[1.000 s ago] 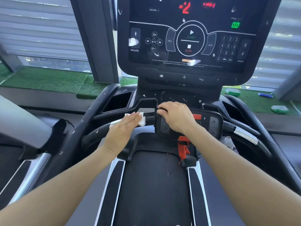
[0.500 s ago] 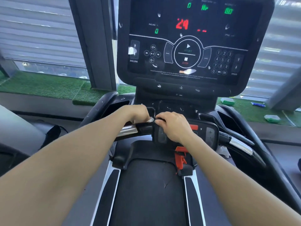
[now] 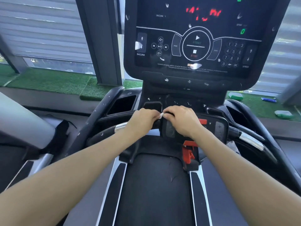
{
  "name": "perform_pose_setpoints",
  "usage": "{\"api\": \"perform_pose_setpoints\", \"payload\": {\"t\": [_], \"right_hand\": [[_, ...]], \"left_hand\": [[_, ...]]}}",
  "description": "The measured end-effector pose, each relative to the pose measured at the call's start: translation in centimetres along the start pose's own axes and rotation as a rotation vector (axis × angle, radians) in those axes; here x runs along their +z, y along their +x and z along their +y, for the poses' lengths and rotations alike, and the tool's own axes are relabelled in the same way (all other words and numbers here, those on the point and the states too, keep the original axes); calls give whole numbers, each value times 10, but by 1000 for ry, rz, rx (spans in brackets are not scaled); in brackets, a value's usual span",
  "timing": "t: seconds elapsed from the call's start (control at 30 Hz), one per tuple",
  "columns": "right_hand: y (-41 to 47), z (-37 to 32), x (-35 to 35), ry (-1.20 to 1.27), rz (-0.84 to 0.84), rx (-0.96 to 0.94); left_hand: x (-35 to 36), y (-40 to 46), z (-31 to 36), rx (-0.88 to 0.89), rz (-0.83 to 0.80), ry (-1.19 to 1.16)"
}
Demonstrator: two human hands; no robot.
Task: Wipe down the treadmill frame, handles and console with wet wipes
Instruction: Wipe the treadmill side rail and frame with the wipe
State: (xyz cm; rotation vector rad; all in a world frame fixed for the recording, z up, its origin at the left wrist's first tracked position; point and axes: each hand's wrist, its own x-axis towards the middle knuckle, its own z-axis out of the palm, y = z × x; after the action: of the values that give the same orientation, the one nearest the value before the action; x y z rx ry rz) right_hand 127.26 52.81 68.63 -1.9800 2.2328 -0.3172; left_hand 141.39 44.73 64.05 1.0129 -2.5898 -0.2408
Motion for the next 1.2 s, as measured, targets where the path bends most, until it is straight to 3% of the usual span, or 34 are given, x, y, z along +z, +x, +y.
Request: {"api": "perform_pose_setpoints", "payload": {"t": [0.13, 0.3, 0.57, 0.77, 0.93, 1.1, 1.2], "right_hand": [[0, -1, 0, -5, 6, 0], [0, -1, 0, -19, 9, -7], [-1, -1, -1, -16, -5, 3], [0, -1, 0, -11, 1, -3], [-2, 0, -1, 12, 8, -4], [-2, -1, 0, 5, 20, -9], [-2, -1, 0, 8, 20, -11]], "left_hand": [[22, -29, -12, 318, 215, 211], [38, -40, -38, 606, 323, 315], [31, -56, -80, 753, 179, 423], [17, -28, -58, 965, 80, 539], [11, -40, -85, 933, 87, 564], [10, -32, -57, 1008, 33, 559], [7, -36, -68, 972, 82, 528]]}}
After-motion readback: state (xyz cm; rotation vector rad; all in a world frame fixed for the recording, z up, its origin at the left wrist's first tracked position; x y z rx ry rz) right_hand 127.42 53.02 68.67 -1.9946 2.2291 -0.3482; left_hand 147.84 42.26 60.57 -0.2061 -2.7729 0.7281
